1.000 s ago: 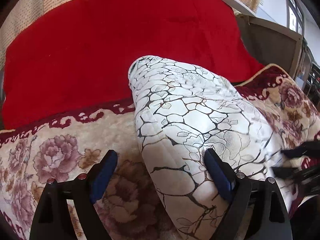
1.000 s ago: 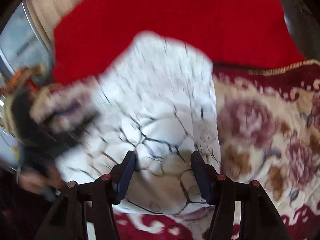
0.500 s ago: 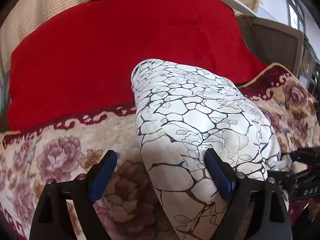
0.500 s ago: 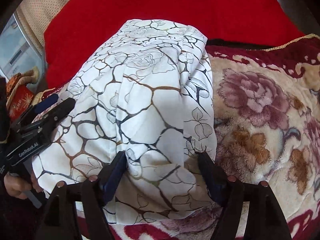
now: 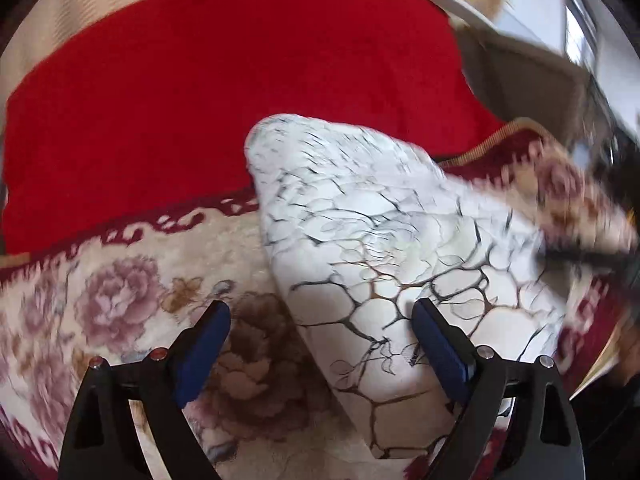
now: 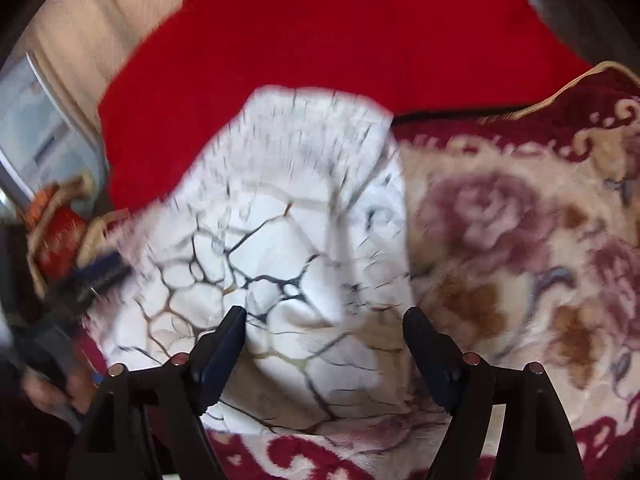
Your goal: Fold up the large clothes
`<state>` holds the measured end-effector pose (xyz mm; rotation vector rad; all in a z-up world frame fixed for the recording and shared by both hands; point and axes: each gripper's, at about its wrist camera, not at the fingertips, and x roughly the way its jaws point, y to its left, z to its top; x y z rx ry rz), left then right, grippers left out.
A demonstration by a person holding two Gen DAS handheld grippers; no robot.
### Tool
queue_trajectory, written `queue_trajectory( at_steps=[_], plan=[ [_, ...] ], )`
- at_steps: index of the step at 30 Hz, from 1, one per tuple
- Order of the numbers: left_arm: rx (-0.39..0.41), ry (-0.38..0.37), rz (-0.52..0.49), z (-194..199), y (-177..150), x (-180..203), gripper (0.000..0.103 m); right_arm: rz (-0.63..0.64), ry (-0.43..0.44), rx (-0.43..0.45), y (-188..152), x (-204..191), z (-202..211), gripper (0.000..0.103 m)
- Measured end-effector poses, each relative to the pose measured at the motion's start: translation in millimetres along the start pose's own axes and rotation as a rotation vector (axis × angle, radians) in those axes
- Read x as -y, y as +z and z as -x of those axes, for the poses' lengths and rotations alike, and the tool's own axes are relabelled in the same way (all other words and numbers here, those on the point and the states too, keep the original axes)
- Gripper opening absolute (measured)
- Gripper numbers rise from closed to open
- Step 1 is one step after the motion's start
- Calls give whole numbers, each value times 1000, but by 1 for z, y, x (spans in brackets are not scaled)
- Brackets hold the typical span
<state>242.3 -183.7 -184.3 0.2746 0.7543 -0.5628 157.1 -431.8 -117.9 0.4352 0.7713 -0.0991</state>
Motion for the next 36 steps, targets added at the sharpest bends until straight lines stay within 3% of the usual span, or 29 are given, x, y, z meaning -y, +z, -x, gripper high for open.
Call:
queue_trajectory(
  at_steps=[2, 3, 6, 9, 11, 15, 17, 18, 19, 20, 22, 27, 31, 36],
  plan=[
    [8, -17, -3, -5, -3, 3, 93, -20, 33, 48, 10, 0, 11, 80],
    [-16, -34, 14, -10, -2, 2, 93, -22, 43, 52, 15, -4, 12, 73],
    [-21, -26, -28, -16, -3, 6, 93, -18, 29, -15, 30, -14, -13, 32],
    [-27, -22, -26, -17, -2, 7, 93, -22, -16, -124, 28, -12, -65, 32],
    [-35, -53, 5, -18, -1, 1, 95, -63, 15, -145, 22, -1, -85, 33],
    [-41, -128, 116, -13, 6, -19, 96, -36, 38, -81, 27, -6, -63, 37],
    [-17, -129, 150, -8, 10, -28, 96, -51, 76, -53, 26, -1, -51, 37],
    [-4, -129, 164, -6, 13, -31, 96, -71, 90, -37, 28, 4, -46, 42],
    [3, -140, 179, -6, 14, -35, 96, -104, 103, -7, 30, 11, -38, 61],
    [4, -153, 189, -6, 15, -38, 96, -119, 114, 18, 31, 14, -32, 71],
    [8, -171, 221, -5, 17, -45, 96, -160, 148, 79, 33, 26, -20, 77],
    [-29, -163, 247, -12, 22, -52, 96, -246, 207, 56, 36, 51, -27, 77],
    [-76, -251, 271, -21, 21, -55, 96, -333, 283, -20, 40, 69, -49, 80],
    [-129, -300, 285, -38, 20, -55, 96, -334, 317, -84, 42, 74, -68, 85]
  ],
)
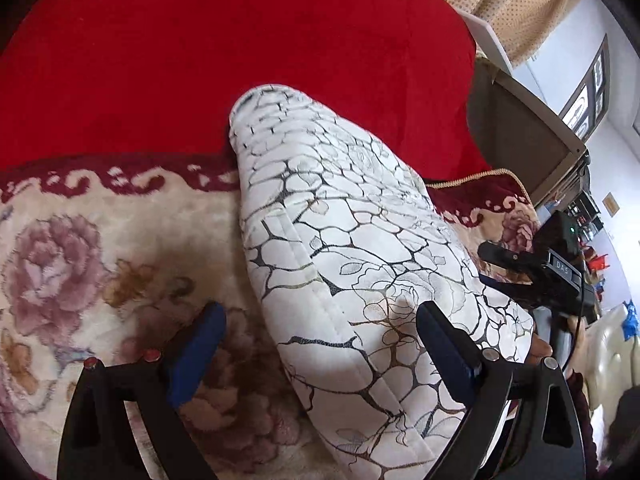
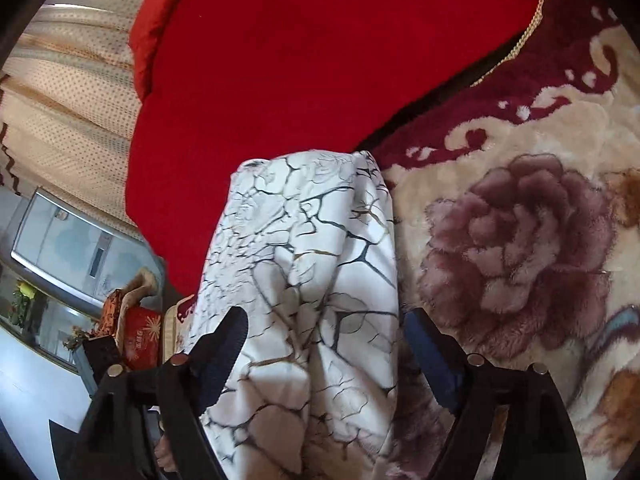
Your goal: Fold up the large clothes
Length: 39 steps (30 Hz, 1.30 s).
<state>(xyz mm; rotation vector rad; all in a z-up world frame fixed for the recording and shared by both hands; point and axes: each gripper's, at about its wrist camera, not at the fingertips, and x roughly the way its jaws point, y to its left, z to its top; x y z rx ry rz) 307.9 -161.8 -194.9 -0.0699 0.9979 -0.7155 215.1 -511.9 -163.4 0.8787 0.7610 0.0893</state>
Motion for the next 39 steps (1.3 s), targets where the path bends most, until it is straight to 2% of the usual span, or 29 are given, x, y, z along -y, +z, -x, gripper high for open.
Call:
queue_trajectory(
  at_steps=[4, 7, 9, 11, 13, 15, 17, 18, 20, 22, 24, 28, 30, 34, 39],
  plan=[
    [-52, -18, -11, -14, 0, 2, 96, 16, 2, -59, 4, 6, -20, 85],
    [-85, -66, 12, -22, 1, -2, 96, 2, 33, -126, 6, 18, -32, 88],
    [-119, -99, 29, -30, 1, -5, 100, -14, 72, -161, 10, 26, -43, 91],
    [-150, -144, 74, -41, 1, -12, 103, -4, 100, -174, 11, 27, -48, 94],
    [-173, -205, 116, -49, 1, -15, 103, 30, 142, -186, 12, 20, -53, 103],
    [-193, -253, 133, -57, 2, -14, 103, 77, 136, -188, 9, 13, -61, 103],
    [-179, -237, 118, -59, 2, -8, 103, 109, 112, -165, 5, 5, -63, 103],
    [-169, -235, 114, -58, 2, -7, 103, 120, 139, -157, 4, 2, -65, 102],
    [-159, -241, 131, -57, 3, -6, 103, 111, 135, -142, 1, 0, -67, 96],
    [-141, -234, 129, -55, 3, -3, 102, 87, 154, -141, -3, -1, -70, 78],
    [-129, -223, 118, -52, 2, 0, 100, 67, 161, -140, -7, -4, -70, 69],
    [-101, -227, 110, -47, 4, 4, 94, 103, 138, -106, -10, -18, -63, 59],
    [-88, -229, 104, -42, 5, 5, 89, 130, 128, -92, -12, -28, -58, 56],
    [-68, -216, 80, -27, 4, 10, 89, 180, 126, -71, -20, -44, -44, 53],
    [-51, -146, 47, -7, -1, 16, 88, 223, 132, -75, -31, -61, -39, 52]
  ],
)
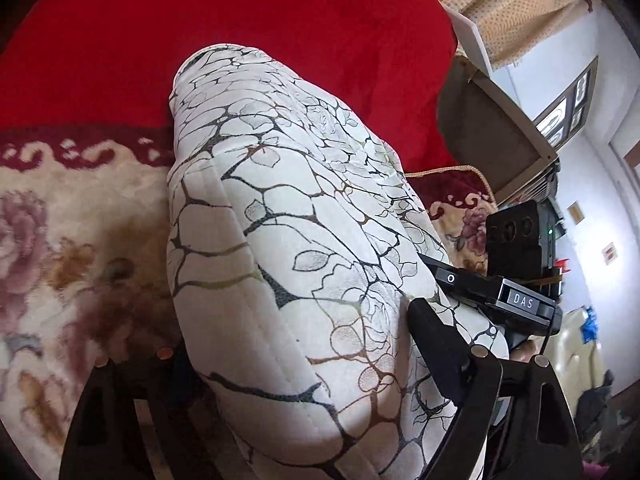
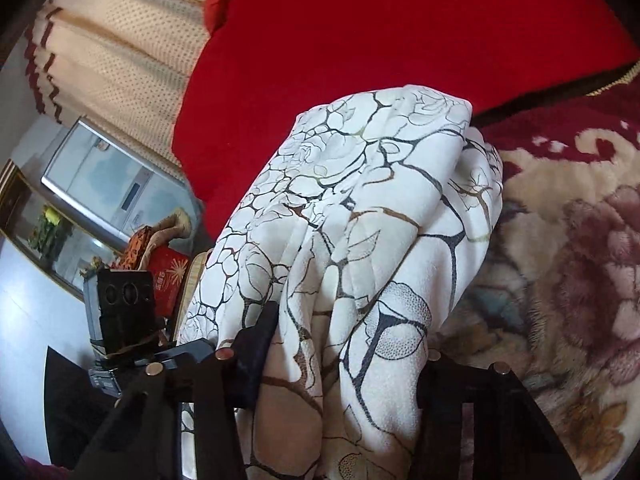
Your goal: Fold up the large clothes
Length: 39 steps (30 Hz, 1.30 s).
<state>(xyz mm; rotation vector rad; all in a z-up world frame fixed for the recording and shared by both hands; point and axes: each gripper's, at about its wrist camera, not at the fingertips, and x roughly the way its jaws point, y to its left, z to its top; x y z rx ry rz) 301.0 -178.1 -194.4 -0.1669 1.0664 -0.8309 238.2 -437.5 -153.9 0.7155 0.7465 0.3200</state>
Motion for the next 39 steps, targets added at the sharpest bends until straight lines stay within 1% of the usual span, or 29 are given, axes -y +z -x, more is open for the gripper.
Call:
queue_trajectory(
  at_steps=[9, 11, 13, 23, 24, 28, 32, 36, 38, 39],
  plan=[
    [57, 185, -80, 40, -17, 20, 89, 65, 46, -29, -12, -35, -17, 52],
    [61, 212, -88, 45, -21, 21, 89, 83, 47, -36, -18, -42, -23, 51],
    [62, 224, -84, 49, -24, 20, 89, 94, 48, -40, -20, -48, -28, 52],
    [72, 259, -83, 56, -24, 30, 89, 102, 70, -55, -28, -54, -29, 51],
    [73, 261, -82, 48, -20, 41, 89, 100, 70, -56, -28, -55, -29, 51],
    [65, 262, -83, 43, -20, 43, 89, 88, 72, -57, -30, -55, -27, 51],
    [37, 259, -82, 42, -20, 30, 89, 71, 60, -71, -29, -53, -34, 51],
    [-27, 249, -33, 20, -16, 5, 89, 45, 2, -101, -30, -38, -48, 46],
    [-67, 207, 21, 11, -12, -15, 91, 6, 9, -114, -29, -27, -53, 45],
    [-78, 187, 38, 8, -11, -21, 94, -14, 24, -125, -28, -21, -55, 45]
  ],
)
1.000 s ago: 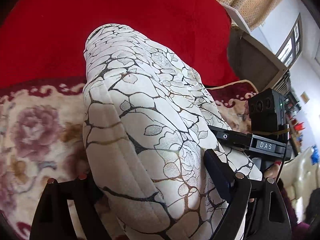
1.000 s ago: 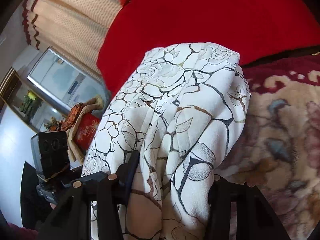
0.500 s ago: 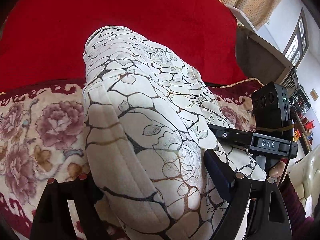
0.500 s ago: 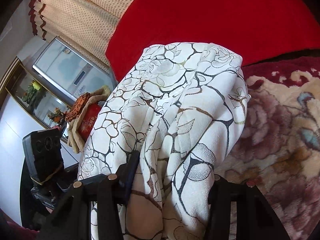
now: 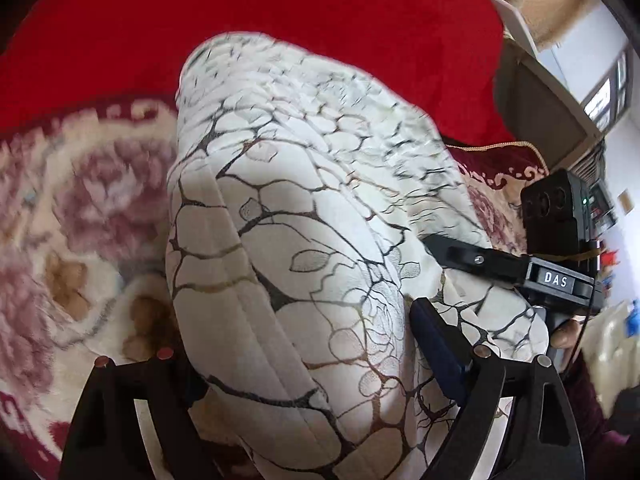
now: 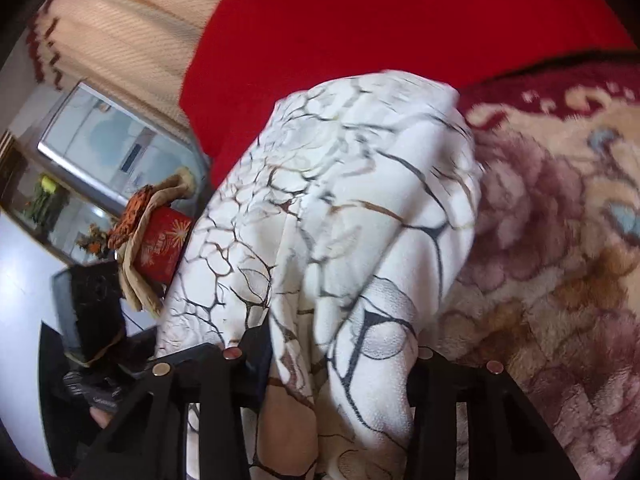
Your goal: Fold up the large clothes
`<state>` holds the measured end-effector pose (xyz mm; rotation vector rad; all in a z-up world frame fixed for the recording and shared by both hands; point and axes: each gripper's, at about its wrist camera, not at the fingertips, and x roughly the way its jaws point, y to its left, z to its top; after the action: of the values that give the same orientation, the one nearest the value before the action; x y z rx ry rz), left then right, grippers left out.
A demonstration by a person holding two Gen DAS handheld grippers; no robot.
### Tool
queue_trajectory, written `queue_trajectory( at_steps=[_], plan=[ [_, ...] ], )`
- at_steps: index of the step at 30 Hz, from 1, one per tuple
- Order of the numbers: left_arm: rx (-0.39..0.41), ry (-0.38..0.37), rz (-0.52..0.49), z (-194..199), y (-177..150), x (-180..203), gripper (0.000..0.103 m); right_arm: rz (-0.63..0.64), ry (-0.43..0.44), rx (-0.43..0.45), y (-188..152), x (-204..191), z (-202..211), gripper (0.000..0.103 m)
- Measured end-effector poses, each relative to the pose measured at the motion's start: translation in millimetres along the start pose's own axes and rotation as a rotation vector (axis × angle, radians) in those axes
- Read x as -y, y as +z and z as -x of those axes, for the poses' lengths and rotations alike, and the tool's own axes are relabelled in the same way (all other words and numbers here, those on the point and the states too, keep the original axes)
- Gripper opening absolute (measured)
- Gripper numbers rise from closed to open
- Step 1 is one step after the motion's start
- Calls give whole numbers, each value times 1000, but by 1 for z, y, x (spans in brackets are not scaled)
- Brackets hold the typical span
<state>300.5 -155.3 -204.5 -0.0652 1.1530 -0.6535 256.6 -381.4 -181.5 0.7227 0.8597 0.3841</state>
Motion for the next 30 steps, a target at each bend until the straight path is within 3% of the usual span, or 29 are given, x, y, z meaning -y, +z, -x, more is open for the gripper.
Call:
queue_trajectory(
  at_steps=[2, 4, 9, 11, 12, 13, 16, 25, 28, 30],
  plan=[
    [-10, -21, 19, -4, 3, -7, 98, -5, 16, -14, 1, 4, 0, 48],
    [-7, -20, 8, -4, 3, -5, 99, -20, 3, -24, 1, 7, -1, 64],
    [11, -14, 19, -7, 2, -9, 102, -4, 2, -19, 2, 13, -2, 71],
    [30, -13, 22, -6, 0, -7, 100, -6, 18, -17, 1, 16, -4, 70],
    [39, -11, 14, -4, 0, -4, 99, -10, 34, -16, 0, 16, -5, 66],
    [51, -9, 6, -1, 1, 0, 99, -7, 59, -16, -1, 17, -2, 53],
    [72, -11, 4, 7, 3, 8, 95, 44, 56, 20, -3, 2, 10, 44],
    [166, -15, -71, 57, 3, 34, 94, 90, 152, 116, -6, -30, 51, 43],
    [131, 12, -98, 52, 1, 28, 94, 74, 143, 117, -14, -26, 51, 43],
    [57, 32, -73, 26, 2, 14, 94, 57, 88, 88, -17, -14, 41, 43]
  ],
)
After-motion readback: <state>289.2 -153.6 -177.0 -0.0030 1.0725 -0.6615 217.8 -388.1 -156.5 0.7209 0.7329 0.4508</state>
